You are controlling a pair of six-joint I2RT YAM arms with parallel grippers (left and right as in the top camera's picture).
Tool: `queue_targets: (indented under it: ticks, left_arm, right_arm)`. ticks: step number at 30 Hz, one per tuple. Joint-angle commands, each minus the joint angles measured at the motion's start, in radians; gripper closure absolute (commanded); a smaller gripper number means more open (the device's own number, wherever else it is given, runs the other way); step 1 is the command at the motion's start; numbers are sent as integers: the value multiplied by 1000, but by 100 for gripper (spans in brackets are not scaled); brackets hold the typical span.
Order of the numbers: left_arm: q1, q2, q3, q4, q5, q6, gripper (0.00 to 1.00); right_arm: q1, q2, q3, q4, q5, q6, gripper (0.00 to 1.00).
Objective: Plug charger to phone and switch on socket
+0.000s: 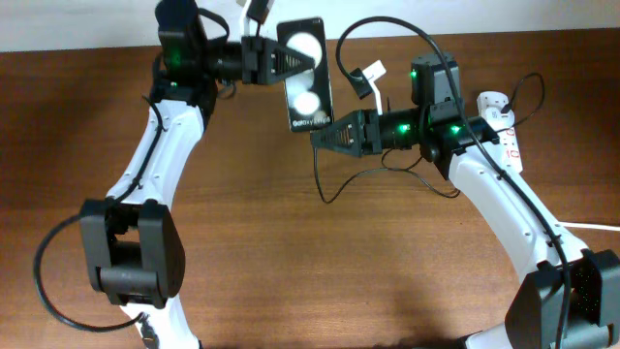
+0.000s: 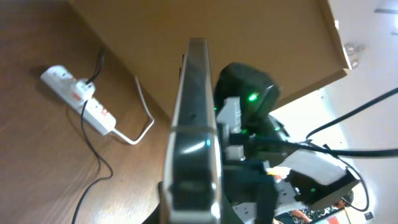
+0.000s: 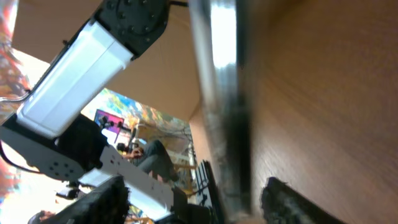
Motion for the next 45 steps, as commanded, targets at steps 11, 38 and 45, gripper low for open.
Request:
queue_targets:
  ticks: [11, 38, 45]
  left_arm:
    - [8, -23, -220, -271, -326, 308, 100]
    - [7, 101, -220, -840, -655, 605, 100]
    - [7, 129, -220, -864, -684, 605, 100]
  right_arm:
    - [-6, -7, 14, -354, 433, -150, 17]
    - [-6, -7, 14, -447, 546, -183, 16]
    - [-6, -7, 14, -447, 546, -183, 16]
